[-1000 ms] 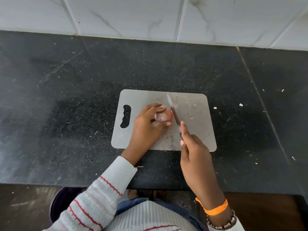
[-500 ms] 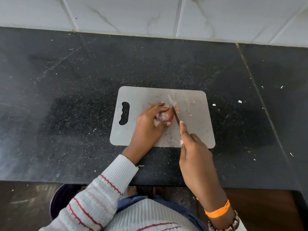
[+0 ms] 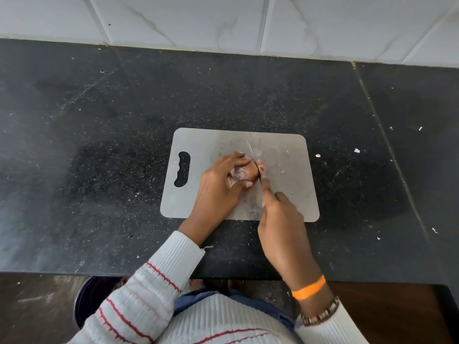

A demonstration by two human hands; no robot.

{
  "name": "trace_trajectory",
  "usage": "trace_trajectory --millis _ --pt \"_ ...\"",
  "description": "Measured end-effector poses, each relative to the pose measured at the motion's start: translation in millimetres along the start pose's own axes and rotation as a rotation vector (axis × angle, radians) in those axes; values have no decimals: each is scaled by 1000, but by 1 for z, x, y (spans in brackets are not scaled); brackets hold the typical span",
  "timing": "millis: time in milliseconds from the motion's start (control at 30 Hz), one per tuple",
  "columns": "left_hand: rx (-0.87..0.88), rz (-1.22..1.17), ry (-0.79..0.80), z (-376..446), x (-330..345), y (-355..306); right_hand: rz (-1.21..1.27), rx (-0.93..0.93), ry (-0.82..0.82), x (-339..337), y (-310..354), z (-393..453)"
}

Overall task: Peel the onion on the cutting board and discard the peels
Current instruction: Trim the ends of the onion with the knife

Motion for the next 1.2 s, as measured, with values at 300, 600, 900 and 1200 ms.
trace_trajectory --millis 300,600,900,1200 --pt "-52 -51 -6 1 1 0 52 -18 -25 20 -13 12" --pt "-85 10 26 -4 1 8 61 -33 -114 23 -24 27" --pt "-111 -37 49 -4 -7 3 792 -9 -205 6 -34 49" --pt "-82 -137 119 -13 -6 3 1100 -25 -131 8 -25 81"
Point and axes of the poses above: each hand's wrist, its own z-axis towards the middle knuckle, its own x-axis out of the palm, y = z × x, the point moved 1 cm from there along z, towards the middle knuckle, and after that the axes turned 15 degrees about y, right-handed, at the moved point
